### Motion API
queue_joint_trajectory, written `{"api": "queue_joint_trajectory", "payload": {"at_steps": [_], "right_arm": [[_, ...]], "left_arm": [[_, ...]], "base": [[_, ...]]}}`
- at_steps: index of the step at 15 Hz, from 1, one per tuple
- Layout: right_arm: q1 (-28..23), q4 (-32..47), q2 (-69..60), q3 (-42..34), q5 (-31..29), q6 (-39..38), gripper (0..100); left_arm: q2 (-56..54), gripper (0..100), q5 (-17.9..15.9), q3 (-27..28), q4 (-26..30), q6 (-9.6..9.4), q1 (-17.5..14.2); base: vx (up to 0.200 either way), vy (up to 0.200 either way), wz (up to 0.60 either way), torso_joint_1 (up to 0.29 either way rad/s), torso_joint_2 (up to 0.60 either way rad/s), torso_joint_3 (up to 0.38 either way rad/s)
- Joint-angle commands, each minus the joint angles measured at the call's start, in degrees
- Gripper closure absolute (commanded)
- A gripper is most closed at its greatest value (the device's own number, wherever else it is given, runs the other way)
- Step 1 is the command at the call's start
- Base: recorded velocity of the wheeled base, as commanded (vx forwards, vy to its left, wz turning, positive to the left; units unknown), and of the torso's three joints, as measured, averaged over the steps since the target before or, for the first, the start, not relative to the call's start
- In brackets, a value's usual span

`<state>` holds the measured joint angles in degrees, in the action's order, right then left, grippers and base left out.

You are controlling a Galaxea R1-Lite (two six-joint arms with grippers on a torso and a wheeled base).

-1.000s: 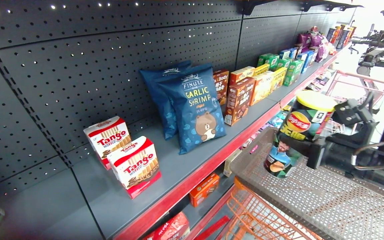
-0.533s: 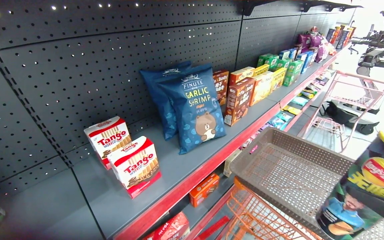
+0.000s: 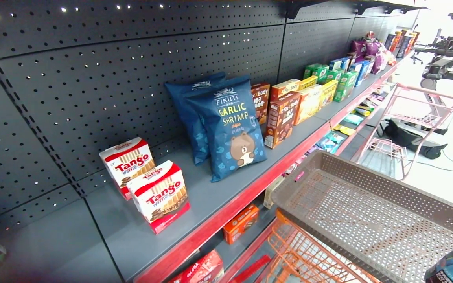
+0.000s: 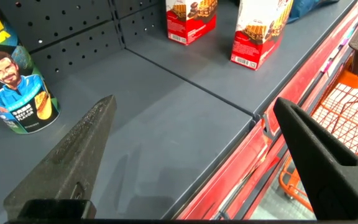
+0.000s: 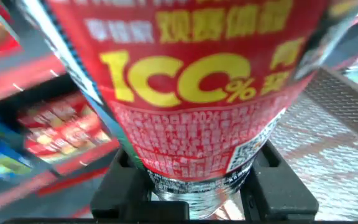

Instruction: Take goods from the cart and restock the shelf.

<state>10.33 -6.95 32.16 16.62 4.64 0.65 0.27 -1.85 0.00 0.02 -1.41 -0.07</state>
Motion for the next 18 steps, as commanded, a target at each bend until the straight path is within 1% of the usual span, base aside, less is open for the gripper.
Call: {"api": "queue_joint_trajectory", "payload": {"at_steps": [1,3,10,18], "right_arm": [[0.6,1.3,-2.0,-0.8,-0.2,0.8,100],[1.5,3.8,-3.2,-1.0,-0.2,0.8,100],[0.6,3.8,-4.6,-2.6,1.9,0.8,100],[0.8,3.8,-4.6,-3.4,1.9,0.8,100]], "left_arm": [[0.1,0,0.0,0.0,0.0,0.01,0.0],[0.1,0,0.0,0.0,0.0,0.01,0.0],[0.0,0,0.0,0.0,0.0,0.01,0.0],[0.1,0,0.0,0.0,0.0,0.01,0.0]], "base": [[0.000,0.000,0.60,-0.007,0.00,0.002],[0.000,0.000,0.60,0.000,0.00,0.002],[0.000,0.000,0.60,0.002,0.00,0.002],[0.000,0.000,0.60,0.002,0.00,0.002]]}}
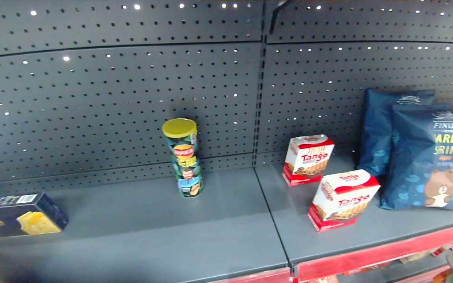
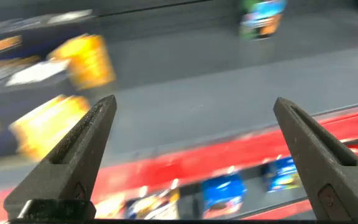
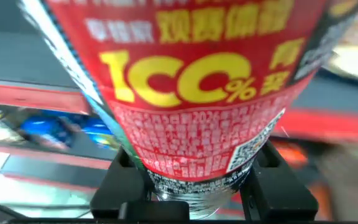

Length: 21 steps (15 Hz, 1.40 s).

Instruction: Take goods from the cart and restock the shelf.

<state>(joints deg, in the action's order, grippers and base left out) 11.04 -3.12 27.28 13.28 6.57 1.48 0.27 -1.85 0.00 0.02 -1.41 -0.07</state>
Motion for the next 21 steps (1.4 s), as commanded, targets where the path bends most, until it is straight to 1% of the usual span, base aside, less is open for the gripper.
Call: {"api": "queue_joint_trajectory", "payload": {"at_steps": [1,5,9,11,13,16,17,18,20,21], "right_arm": [[0.1,0.0,0.2,0.0,0.1,0.0,100],[0.8,-1.6,-1.0,-0.1,0.5,-0.2,100],[2.1,-1.4,-4.3,-0.5,2.9,-0.2,100],[2.7,-1.4,-5.4,0.6,4.3,-0.2,100],[4.8,-1.1,-6.5,3.0,8.9,-0.3,100],[7.2,-0.6,-5.5,5.6,11.9,-0.2,100],[8.8,0.6,-4.4,6.7,13.2,-0.2,100],[10.3,1.7,-4.3,7.0,13.6,-0.2,100],[13.7,4.1,-4.3,6.9,13.6,-0.1,100],[14.6,4.9,-4.4,7.0,13.5,0.0,100]], "left_arm": [[0.0,0,0.0,0.0,0.0,0.01,0.0],[0.0,0,0.0,0.0,0.0,0.01,0.0],[0.1,0,0.0,0.0,0.0,0.01,0.0],[0.0,0,0.0,0.0,0.0,0.01,0.0],[0.1,0,0.0,0.0,0.0,0.01,0.0],[0.1,0,0.0,0.0,0.0,0.01,0.0],[0.2,0,-0.4,0.0,0.0,-0.61,0.2],[0.2,0,-0.5,0.0,0.0,-0.96,0.2],[0.1,0,-0.3,0.0,0.0,-0.61,0.2],[0.3,0,-0.3,0.0,0.0,-0.61,0.3]], "base": [[0.000,0.000,0.60,0.007,0.01,0.007],[0.000,0.000,0.00,0.000,0.00,0.000],[0.000,0.000,0.00,0.000,0.00,0.000],[0.000,0.000,0.00,0.000,0.00,0.000],[0.000,0.000,0.00,0.000,0.00,0.000],[0.000,0.000,0.00,0.000,0.00,0.000],[0.000,0.000,0.00,0.000,0.00,0.000],[0.000,0.000,0.00,0.000,0.00,0.000],[0.000,0.000,0.00,0.000,0.00,0.000],[0.000,0.000,0.00,0.000,0.00,0.000]]}}
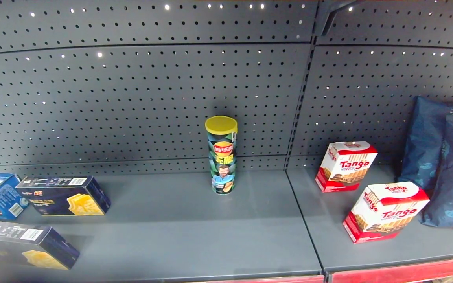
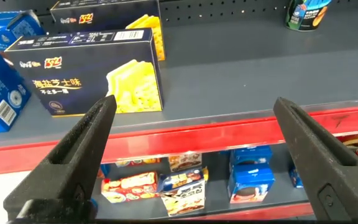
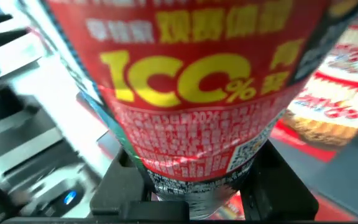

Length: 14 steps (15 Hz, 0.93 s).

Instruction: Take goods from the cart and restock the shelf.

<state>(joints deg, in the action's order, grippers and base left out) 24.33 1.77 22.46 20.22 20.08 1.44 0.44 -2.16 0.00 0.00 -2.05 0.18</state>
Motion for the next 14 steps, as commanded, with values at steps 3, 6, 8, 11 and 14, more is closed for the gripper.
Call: {"api": "queue_joint_trajectory", "payload": {"at_steps": [3,6,8,11,14], "right_arm": [[1.2,0.4,1.1,0.3,-0.2,0.0,100],[1.3,0.3,1.3,-0.8,-0.2,0.0,100],[1.2,0.3,0.9,-0.7,-0.3,-0.1,100],[1.1,0.3,-0.2,-1.5,-1.5,-0.1,100],[1.1,0.4,-2.0,-2.5,-3.2,-0.2,100]], "left_arm": [[2.8,0,-0.3,0.0,0.0,-0.41,1.4],[4.5,0,-0.8,3.3,0.1,-1.64,2.3],[13.9,0,-4.6,13.0,3.7,-3.31,3.0],[24.4,0,-13.0,22.5,5.2,-8.50,3.0],[37.0,0,-17.5,29.7,4.8,-8.06,7.1]], "base": [[0.000,0.000,0.00,0.000,0.00,0.000],[0.000,0.000,0.00,0.000,0.00,0.000],[0.000,0.000,0.00,0.000,0.00,0.000],[0.000,0.000,0.00,0.000,0.00,0.000],[0.000,0.000,0.00,0.000,0.00,0.000]]}}
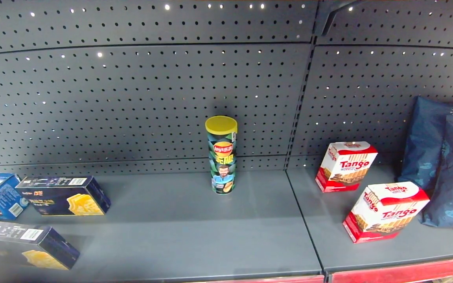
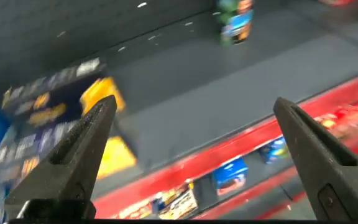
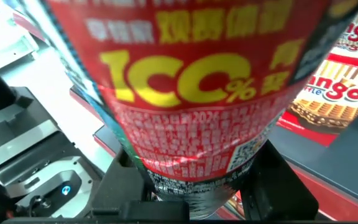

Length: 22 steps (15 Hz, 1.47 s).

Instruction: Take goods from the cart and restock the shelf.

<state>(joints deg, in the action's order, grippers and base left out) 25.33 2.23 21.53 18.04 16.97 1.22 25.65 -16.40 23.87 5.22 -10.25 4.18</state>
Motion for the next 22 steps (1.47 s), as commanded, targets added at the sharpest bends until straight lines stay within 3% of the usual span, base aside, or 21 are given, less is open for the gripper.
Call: {"api": "queue_joint_trajectory", "payload": {"at_steps": [1,2,4,6,9,10,12,13,14,20,22], "right_arm": [[0.1,0.0,-1.4,-0.7,-0.4,-0.1,100],[0.1,0.0,-1.6,-0.9,-0.5,-0.1,100],[0.0,-0.1,-1.6,-1.0,-0.6,-0.2,100],[0.0,-0.1,-1.7,-0.9,-0.6,-0.2,100],[-0.4,-0.1,-2.5,-0.7,-1.4,-0.2,100],[-0.4,0.0,-3.2,-0.8,-2.1,-0.2,100],[-0.4,0.0,-3.5,-0.8,-2.2,-0.2,100],[-0.4,0.0,-3.5,-0.7,-2.2,-0.2,100],[-0.4,0.0,-3.5,-0.8,-2.2,-0.3,100],[-0.4,-0.1,-3.6,-0.9,-2.2,-1.3,100],[-0.3,0.0,-3.6,-0.9,-2.1,-1.3,100]], "left_arm": [[15.4,0,-4.3,6.0,-3.3,2.96,3.4],[18.9,0,-5.5,5.9,-7.8,4.89,3.6],[27.3,0,-10.1,7.3,-13.1,6.74,3.4],[35.3,0,-11.4,7.4,-20.0,5.86,3.6],[44.6,0,-11.5,7.3,-28.2,6.74,3.6],[48.7,0,-13.0,7.0,-32.2,6.56,3.5],[53.4,0,-20.8,6.6,-39.5,6.30,3.0],[60.8,0,-24.0,7.5,-48.8,6.39,3.0],[64.4,0,-24.3,8.1,-52.8,6.47,3.2],[77.4,0,-30.0,16.5,-60.2,6.91,3.3],[82.3,0,-33.3,20.5,-66.0,8.93,3.9]], "base": [[0.000,0.000,0.00,0.000,0.00,0.000],[0.000,0.000,0.00,0.000,0.00,0.000],[0.000,0.000,0.00,0.000,0.00,0.000],[0.000,0.000,0.00,0.000,0.00,0.000],[0.000,0.000,0.00,0.000,0.00,0.000],[0.000,0.000,0.00,0.000,0.00,0.000],[0.000,0.000,0.00,0.000,0.00,0.000],[0.000,0.000,0.00,0.000,0.00,0.000],[0.000,0.000,0.00,0.000,0.00,0.000],[0.000,0.000,0.00,0.000,0.00,0.000],[0.000,0.000,0.00,0.000,0.00,0.000]]}}
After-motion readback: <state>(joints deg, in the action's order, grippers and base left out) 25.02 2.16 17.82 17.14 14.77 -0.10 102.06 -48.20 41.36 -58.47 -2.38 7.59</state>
